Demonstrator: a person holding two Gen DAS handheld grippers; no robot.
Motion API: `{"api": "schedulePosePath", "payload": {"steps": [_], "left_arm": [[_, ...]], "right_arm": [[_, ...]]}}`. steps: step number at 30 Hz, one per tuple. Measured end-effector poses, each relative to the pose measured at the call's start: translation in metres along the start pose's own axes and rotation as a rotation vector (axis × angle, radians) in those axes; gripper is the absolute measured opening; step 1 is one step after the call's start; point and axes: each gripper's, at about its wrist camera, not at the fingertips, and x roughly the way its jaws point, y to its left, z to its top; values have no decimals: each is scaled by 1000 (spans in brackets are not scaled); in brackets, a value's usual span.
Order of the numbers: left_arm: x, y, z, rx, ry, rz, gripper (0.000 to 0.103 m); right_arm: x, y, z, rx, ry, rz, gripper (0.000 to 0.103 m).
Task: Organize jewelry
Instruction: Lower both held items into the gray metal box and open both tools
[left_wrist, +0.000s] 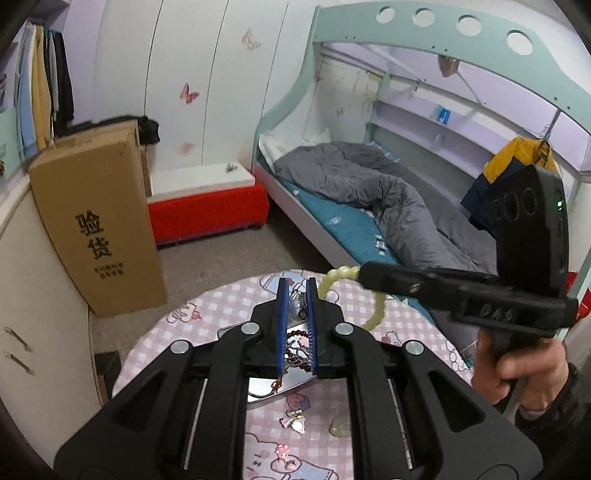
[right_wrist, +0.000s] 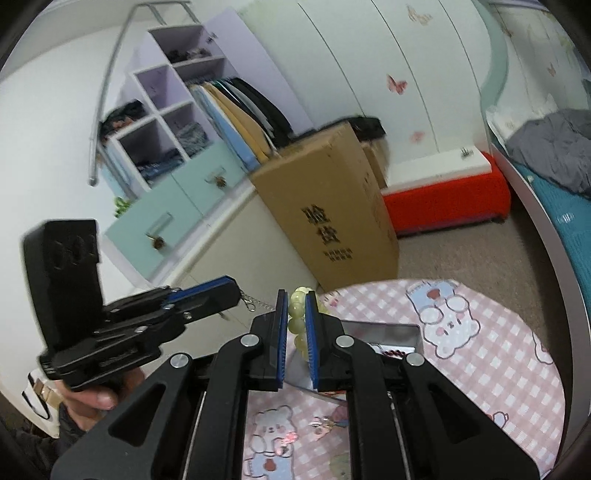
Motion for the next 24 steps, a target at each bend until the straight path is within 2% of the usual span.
{"api": "schedulePosePath", "payload": {"steps": [1, 2, 3, 4, 5, 6, 7, 8, 13, 18, 24], "left_arm": [[10, 2, -1, -5, 21, 20, 10], [18, 4, -3, -11, 43, 36, 14], [27, 6, -5, -15, 75, 56, 20], [34, 8, -7, -17, 103, 85, 43], [38, 9, -11, -12, 106, 139, 75], [35, 8, -12, -3, 73, 164, 83], [32, 7, -14, 4, 43, 174, 92], [28, 6, -15, 9, 27, 188, 95], [9, 12, -19, -15, -15, 258, 95], [-17, 15, -20, -51, -78, 282, 95], [-53, 0, -26, -48, -154, 326, 95]], "right_arm": [[8, -6, -2, 15, 18, -20, 12], [12, -10, -3, 27, 34, -33, 15], [18, -16, -5, 46, 53, -52, 22], [22, -22, -7, 67, 60, -70, 35], [23, -28, -10, 86, 60, -82, 45], [22, -33, -13, 109, 48, -101, 76], [18, -36, -15, 123, 26, -130, 94], [15, -38, -16, 131, 11, -138, 96], [2, -42, -18, 151, -23, -185, 96], [-10, -36, -16, 145, -54, -196, 96], [-31, -20, -14, 109, -94, -206, 96]]}}
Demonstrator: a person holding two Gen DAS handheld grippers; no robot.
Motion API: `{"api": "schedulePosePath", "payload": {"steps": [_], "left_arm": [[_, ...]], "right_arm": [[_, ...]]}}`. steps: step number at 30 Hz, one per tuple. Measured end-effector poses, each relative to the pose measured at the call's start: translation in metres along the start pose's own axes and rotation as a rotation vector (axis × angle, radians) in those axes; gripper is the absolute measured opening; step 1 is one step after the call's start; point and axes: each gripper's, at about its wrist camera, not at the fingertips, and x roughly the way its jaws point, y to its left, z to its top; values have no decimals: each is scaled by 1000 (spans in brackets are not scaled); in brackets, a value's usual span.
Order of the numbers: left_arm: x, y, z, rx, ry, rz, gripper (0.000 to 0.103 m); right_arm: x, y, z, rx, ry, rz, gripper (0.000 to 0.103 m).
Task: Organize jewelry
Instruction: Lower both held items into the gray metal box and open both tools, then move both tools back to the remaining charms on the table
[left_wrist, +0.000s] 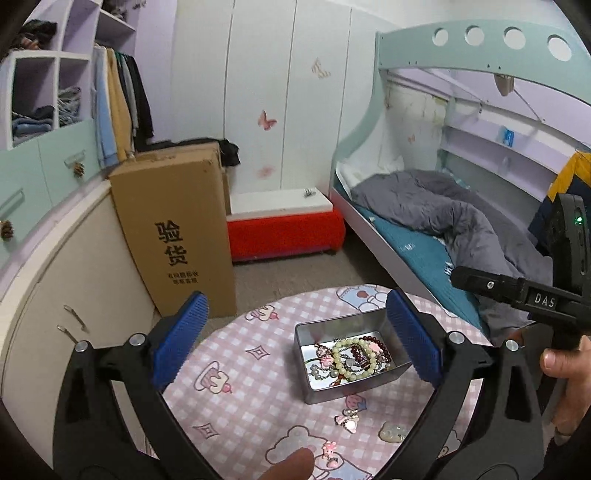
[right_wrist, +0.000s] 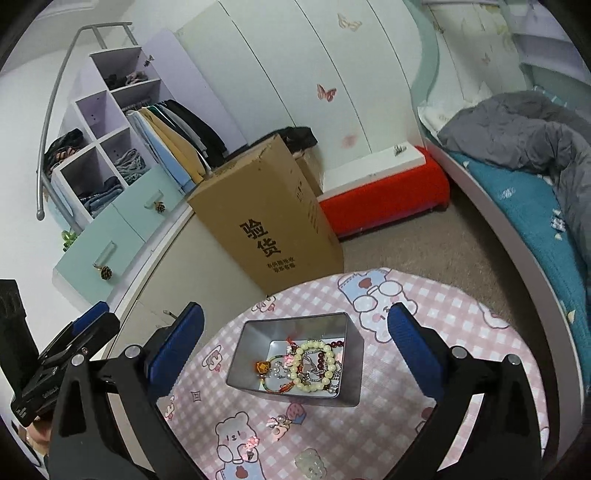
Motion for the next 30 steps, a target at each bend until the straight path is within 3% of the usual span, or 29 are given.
{"api": "schedulePosePath", "payload": {"steps": [8, 12, 25, 30], "left_arm": [[-38, 4, -11, -17, -63, 26, 96], [-41, 11, -28, -34, -48, 29, 96], [-30, 26, -111, -70, 102, 15, 96], [-12, 14, -143, -24, 192, 19, 96]], "right_arm": [[-43, 20, -11, -107, -68, -69, 96], [-57, 24, -31, -160, -71, -112, 96], [-54, 9, -103, -213, 59, -180, 96], [-41, -3, -125, -205, 130, -193, 96]]}}
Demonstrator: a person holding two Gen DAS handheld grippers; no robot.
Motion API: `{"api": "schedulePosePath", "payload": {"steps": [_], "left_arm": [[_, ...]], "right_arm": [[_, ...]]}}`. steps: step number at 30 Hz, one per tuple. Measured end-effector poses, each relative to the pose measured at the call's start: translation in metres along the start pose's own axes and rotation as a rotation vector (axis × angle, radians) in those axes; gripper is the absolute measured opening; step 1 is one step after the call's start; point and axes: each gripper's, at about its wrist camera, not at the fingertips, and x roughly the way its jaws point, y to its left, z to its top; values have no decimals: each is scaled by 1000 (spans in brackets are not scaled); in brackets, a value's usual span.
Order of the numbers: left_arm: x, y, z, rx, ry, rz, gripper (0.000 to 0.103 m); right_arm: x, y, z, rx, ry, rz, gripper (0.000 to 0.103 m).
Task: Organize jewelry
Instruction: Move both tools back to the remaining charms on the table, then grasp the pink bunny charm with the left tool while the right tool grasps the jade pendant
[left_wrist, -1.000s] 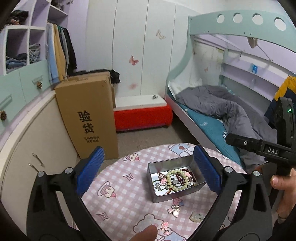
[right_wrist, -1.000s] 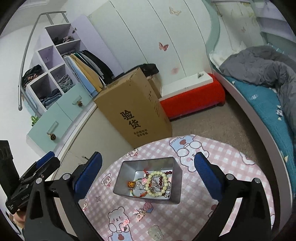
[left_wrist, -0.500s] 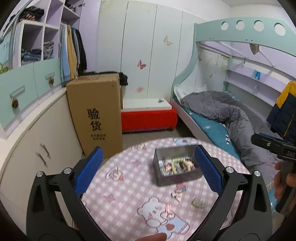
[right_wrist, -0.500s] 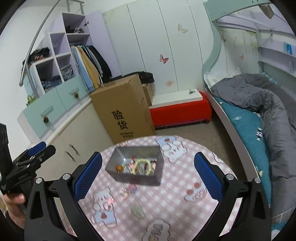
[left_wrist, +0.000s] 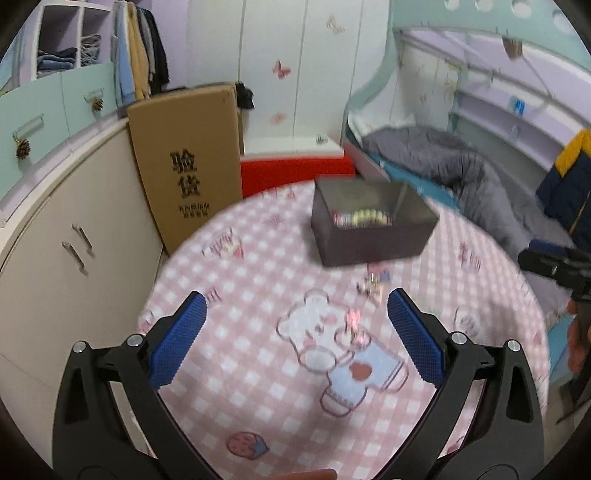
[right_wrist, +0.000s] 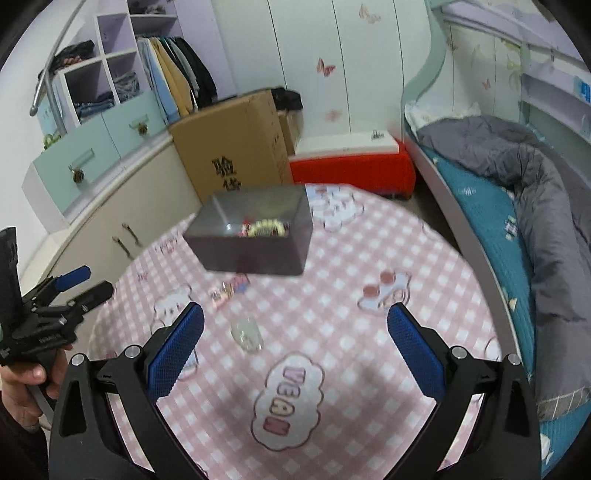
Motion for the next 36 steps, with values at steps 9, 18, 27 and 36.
{"api": "schedulePosePath", "payload": {"steps": [9, 18, 27, 36], "left_arm": [[51, -29, -20, 81, 106, 17, 96], [86, -34, -27, 86, 181, -40, 52], [80, -18, -29, 0, 152, -139, 12], [84, -12, -28, -41, 153, -171, 12]], "right_arm": [[17, 3, -16, -6, 59, -1, 96], [45, 18, -25, -53, 111, 14, 96], [94, 46, -29, -208, 181, 32, 60], [87, 54, -42, -260, 150, 56, 27]]}}
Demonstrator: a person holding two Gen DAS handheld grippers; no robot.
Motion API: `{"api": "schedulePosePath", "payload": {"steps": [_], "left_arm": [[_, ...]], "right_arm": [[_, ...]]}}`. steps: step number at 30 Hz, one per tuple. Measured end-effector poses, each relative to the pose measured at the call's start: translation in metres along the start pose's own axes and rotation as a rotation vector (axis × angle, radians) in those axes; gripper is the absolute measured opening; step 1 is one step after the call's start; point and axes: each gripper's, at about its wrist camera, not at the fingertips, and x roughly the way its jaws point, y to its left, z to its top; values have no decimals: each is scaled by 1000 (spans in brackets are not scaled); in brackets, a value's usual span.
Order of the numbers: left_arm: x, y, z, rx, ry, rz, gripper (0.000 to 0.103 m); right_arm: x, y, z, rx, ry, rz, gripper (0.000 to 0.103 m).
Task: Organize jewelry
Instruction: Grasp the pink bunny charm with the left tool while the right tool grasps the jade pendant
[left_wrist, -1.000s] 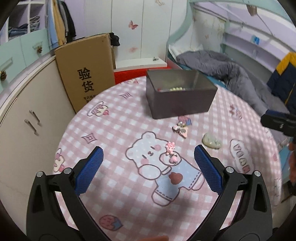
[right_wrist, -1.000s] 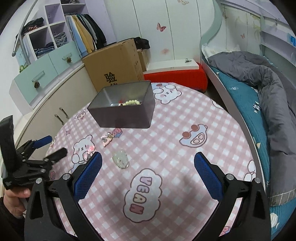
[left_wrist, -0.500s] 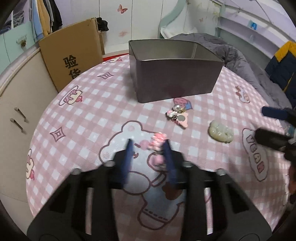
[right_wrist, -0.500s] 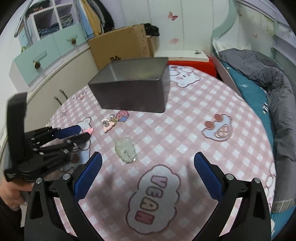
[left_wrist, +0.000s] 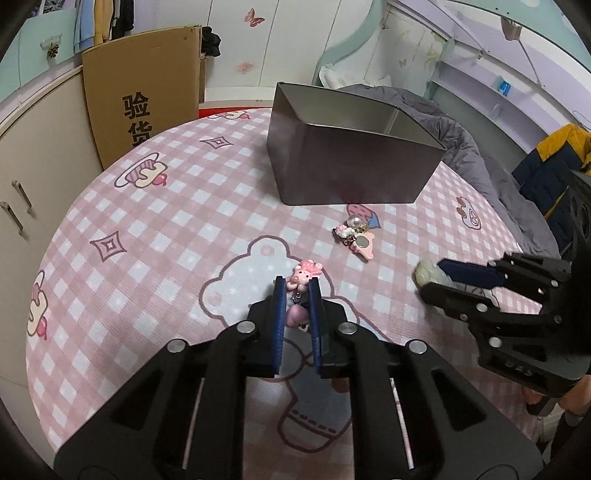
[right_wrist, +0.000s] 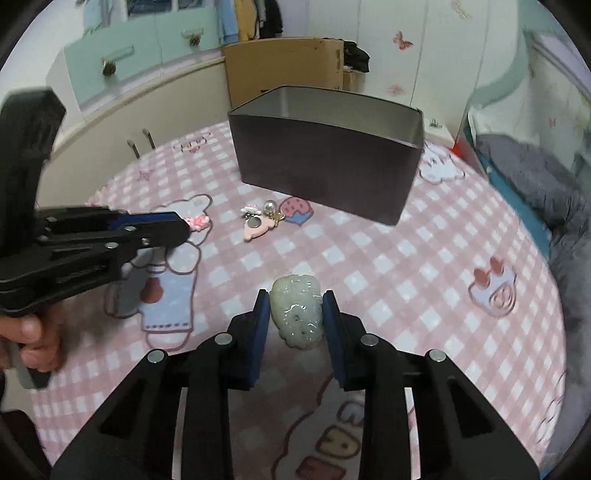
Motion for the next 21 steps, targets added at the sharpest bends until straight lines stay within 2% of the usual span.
{"api": "schedulePosePath", "payload": {"steps": [14, 21], "left_arm": [[-15, -5, -6, 9, -14, -18, 12], [-48, -12, 17, 29, -88, -34, 12]], "right_arm": [[-42, -22, 1, 158, -65, 116, 27], [-66, -25, 26, 150, -135, 136, 27]]}}
